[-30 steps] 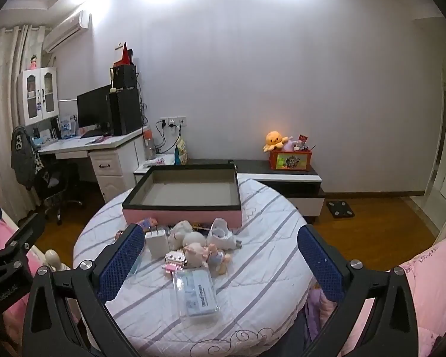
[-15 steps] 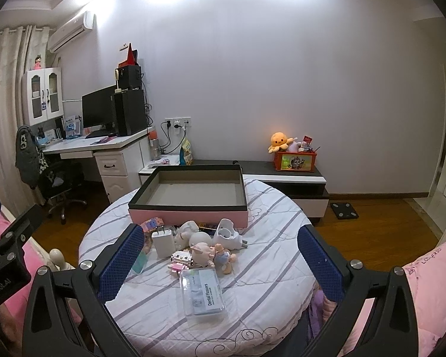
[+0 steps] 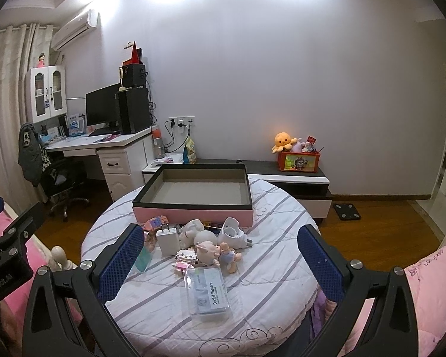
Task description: Organize rigid objects
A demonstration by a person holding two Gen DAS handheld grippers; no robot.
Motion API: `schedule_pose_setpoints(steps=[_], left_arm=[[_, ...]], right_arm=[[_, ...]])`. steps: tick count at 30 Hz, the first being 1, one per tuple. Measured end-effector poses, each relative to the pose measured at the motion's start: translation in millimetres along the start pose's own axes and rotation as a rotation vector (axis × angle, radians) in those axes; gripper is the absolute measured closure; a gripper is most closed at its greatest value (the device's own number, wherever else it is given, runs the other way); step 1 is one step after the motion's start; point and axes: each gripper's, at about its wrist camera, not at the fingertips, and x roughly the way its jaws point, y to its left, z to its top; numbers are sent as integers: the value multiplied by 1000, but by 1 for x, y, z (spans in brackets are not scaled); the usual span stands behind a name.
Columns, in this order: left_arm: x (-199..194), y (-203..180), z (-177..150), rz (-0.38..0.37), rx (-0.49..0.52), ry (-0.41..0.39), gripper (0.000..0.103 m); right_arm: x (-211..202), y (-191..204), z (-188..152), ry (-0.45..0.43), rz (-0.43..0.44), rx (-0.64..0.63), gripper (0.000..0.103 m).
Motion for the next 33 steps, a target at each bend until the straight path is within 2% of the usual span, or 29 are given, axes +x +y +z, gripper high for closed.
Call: schedule_pose_setpoints(steps=[33], left_arm=[[10, 3, -5, -1, -10, 21, 0]], right_arm=[[3, 3, 0, 4, -1, -6, 0]])
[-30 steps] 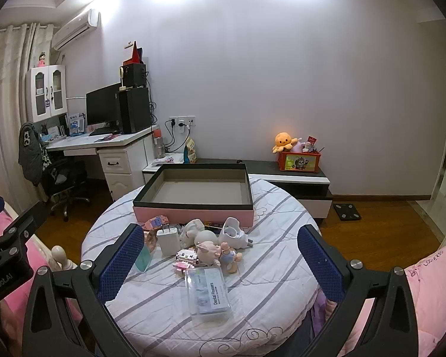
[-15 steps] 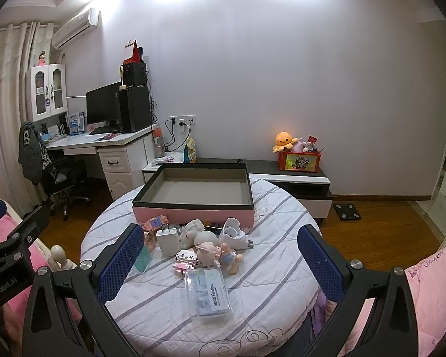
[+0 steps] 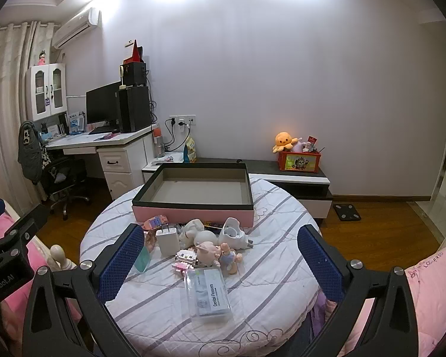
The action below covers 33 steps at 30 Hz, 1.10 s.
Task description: Organize rigid objects
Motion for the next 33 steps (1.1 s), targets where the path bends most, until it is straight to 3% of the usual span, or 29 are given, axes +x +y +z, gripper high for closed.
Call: schedule_pose_setpoints(steps=[9, 15, 33], left_arm=[[1, 1, -1, 0, -2, 4, 0], [18, 2, -11, 6, 3, 47, 0], [110, -15, -79, -57, 37, 277, 0]], right_arm=[[1, -1, -1, 6, 1, 0, 0], [13, -5, -6, 38, -2, -3, 0], [108, -5, -77, 331, 3, -73, 0]])
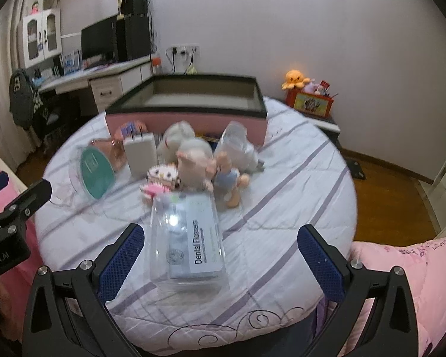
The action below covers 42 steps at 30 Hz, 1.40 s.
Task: Organize rigid objects
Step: 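Grasp the clear teal-lidded container with the left tool while the right tool grasps the Dental Flossers box, then carry both held items over the pink box and open both tools to drop them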
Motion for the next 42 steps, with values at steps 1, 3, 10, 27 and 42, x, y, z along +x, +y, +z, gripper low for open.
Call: schedule_pose_setpoints(steps=[1, 3, 10, 27, 42], left_arm=[[5, 0, -1, -3, -5, 6, 0], [14, 0, 0, -7, -13, 19, 0], [55, -3, 2, -12, -9, 91, 0], [112, -8, 13, -148, -34, 209, 66], [72, 1, 26, -154, -11, 172, 66]], right_arm=[[6, 1, -2, 15, 2, -3, 0], [15, 3, -4, 40, 8, -8, 0], [39, 13, -5, 96, 44, -39, 0], [59, 6, 2, 148, 172, -23, 41], [35, -10, 20, 161, 288, 2, 41]])
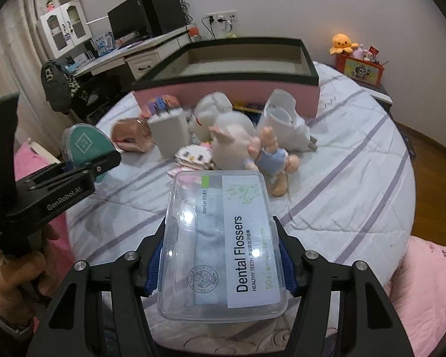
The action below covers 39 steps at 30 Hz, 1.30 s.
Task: Organize rigid objects
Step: 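Carry both held items over the pink box and open both tools to drop them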
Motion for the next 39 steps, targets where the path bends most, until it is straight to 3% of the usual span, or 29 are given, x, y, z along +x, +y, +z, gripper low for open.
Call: schedule_pose_setpoints(steps=[6, 11, 15, 23, 34, 36, 37, 39], left_arm=[[-26, -4, 35, -15, 9, -58, 66], [-22, -7, 91, -15, 6, -132, 66], [5, -9, 136, -37, -3, -132, 66], [86, -21, 184, -44, 1, -37, 66], [171, -28, 190, -62, 6, 174, 65], [172, -28, 187, -56, 10, 179, 58], [169, -28, 187, -48, 14, 173, 44], [160, -27, 186, -20, 15, 141, 32]], right_arm=[[-25, 2, 30, -62, 48, -11, 40], [-28, -3, 93, -152, 26, -46, 40], [-9, -9, 151, -179, 10, -60, 40], [68, -35, 214, -65, -47, -38, 40], [143, -55, 222, 118, -119, -45, 39], [145, -56, 221, 127, -123, -49, 38], [146, -56, 221, 133, -125, -48, 37], [145, -55, 220, 132, -129, -45, 26]])
